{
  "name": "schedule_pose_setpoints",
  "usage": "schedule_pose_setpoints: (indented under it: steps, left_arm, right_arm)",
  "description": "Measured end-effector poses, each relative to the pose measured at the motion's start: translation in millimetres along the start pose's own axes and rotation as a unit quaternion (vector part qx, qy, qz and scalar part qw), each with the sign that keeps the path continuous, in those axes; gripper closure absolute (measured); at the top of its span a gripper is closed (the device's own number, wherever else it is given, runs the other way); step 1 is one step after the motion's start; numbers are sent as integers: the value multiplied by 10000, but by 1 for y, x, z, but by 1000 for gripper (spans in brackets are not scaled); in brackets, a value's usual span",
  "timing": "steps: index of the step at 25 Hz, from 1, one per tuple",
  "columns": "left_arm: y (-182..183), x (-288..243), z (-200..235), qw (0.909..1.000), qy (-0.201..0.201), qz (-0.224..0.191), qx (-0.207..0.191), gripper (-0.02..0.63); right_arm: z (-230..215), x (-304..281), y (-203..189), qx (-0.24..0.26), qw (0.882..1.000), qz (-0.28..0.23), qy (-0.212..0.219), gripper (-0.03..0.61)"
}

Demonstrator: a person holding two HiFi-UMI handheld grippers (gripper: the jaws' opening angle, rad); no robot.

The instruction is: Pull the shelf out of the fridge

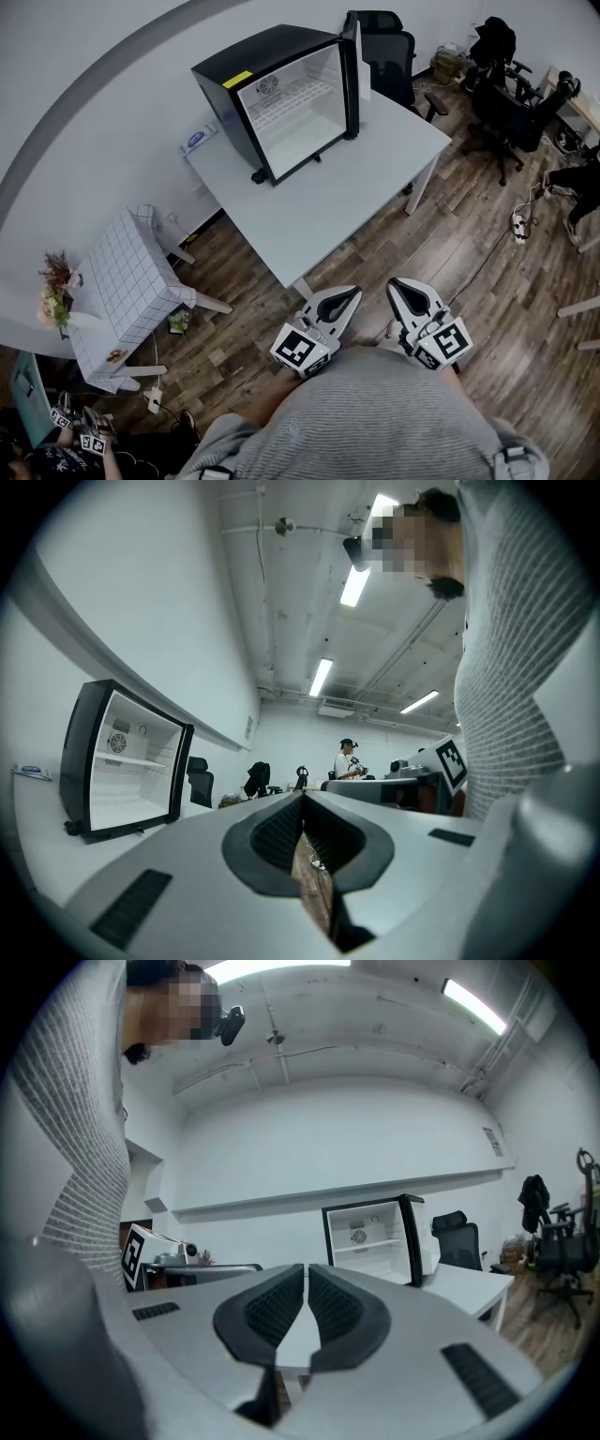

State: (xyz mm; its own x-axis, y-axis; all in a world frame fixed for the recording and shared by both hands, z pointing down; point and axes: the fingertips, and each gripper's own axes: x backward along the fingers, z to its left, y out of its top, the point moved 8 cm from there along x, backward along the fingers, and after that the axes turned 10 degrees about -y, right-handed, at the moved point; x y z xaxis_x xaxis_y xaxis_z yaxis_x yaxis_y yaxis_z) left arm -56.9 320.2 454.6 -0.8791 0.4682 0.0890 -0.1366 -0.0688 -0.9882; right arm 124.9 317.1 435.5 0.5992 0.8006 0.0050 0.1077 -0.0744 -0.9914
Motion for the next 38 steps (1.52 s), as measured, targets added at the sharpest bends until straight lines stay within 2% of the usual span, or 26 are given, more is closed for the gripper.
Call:
schedule_pose_setpoints:
  steps: [18,23,31,38]
  left_arm:
    - [0,32,36,9998,183,-54,66,603]
    - [3,25,44,9998,184,-40,43,603]
    - [-5,9,75,9988,481,23,69,603]
    - [-12,-45,121,9968,794,-29,27,603]
  right_arm:
    - [23,-43,-5,49,9998,152,136,565]
    - [7,-51,-4,62,9998,165,-89,565]
    - [-16,-88,-8,-2,9989,236,413,565]
    - [-85,-138,-6,24,9970,237,733,565]
